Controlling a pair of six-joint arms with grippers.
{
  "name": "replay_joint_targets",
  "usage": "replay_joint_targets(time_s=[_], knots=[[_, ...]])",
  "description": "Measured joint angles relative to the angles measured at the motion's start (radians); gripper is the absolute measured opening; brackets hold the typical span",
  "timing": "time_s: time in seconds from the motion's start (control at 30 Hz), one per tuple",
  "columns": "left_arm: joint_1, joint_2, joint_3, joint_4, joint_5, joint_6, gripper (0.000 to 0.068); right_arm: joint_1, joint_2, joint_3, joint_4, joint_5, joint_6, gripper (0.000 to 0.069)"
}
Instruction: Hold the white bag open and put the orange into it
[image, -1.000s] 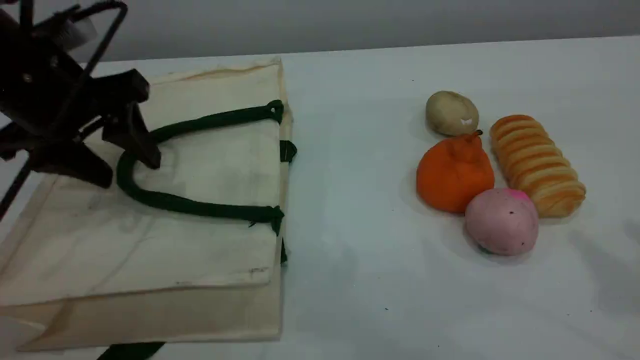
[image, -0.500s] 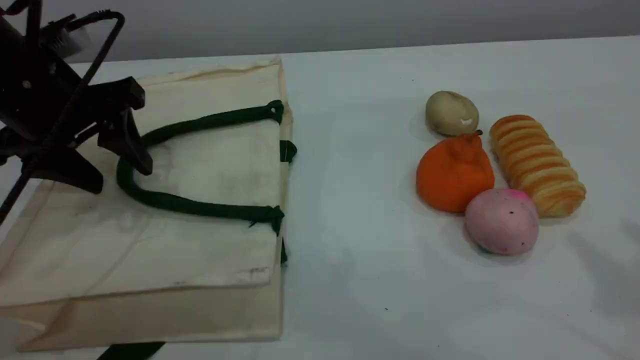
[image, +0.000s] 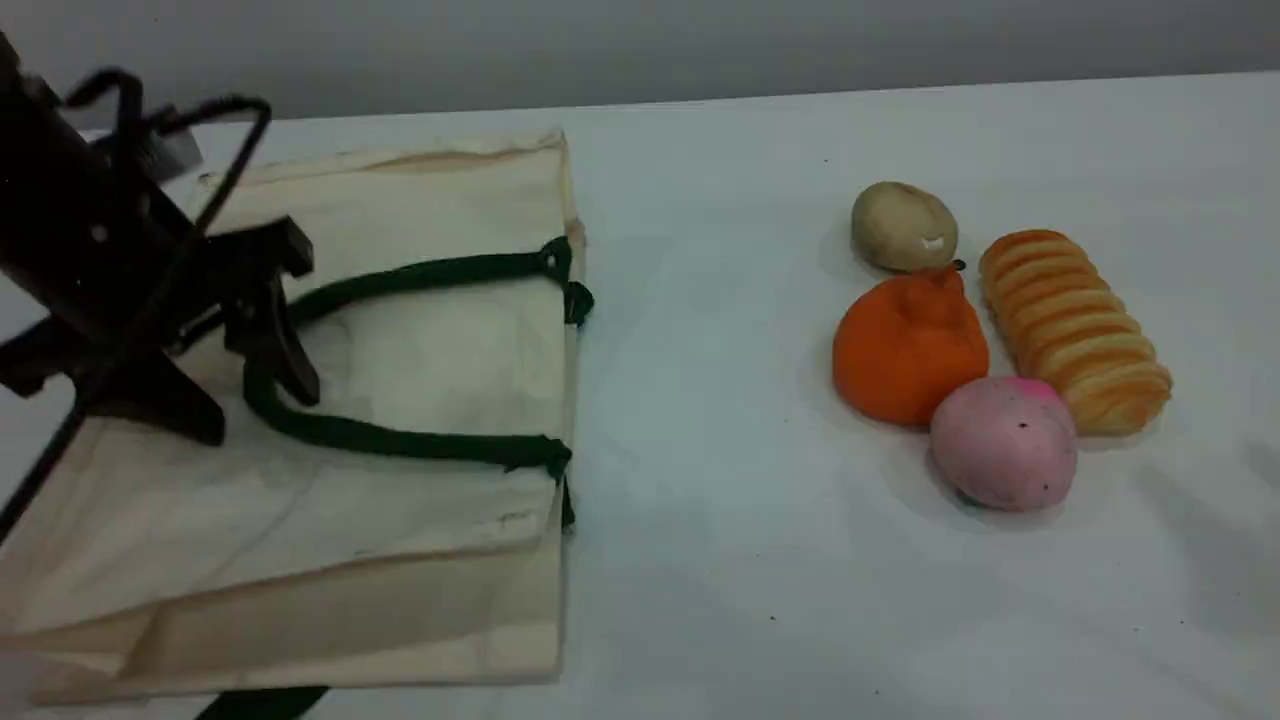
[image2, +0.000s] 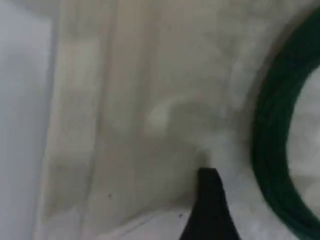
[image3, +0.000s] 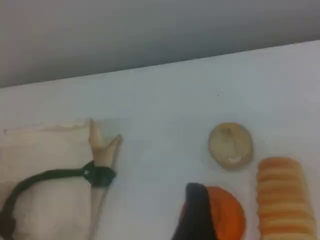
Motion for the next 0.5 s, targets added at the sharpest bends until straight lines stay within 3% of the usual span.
replay_joint_targets(time_s=[0.27,0.5], knots=[[0.000,0.023,0.000,0.000,-0.037,-0.031,0.0384,0.000,0.000,0.000,0.000,0.000,-0.003,0.0540],[0.000,0.049,0.000,0.000,-0.049,-0.065,0.0375,0.000,0.000,0.000,0.000,0.000,-0.003,0.0540]])
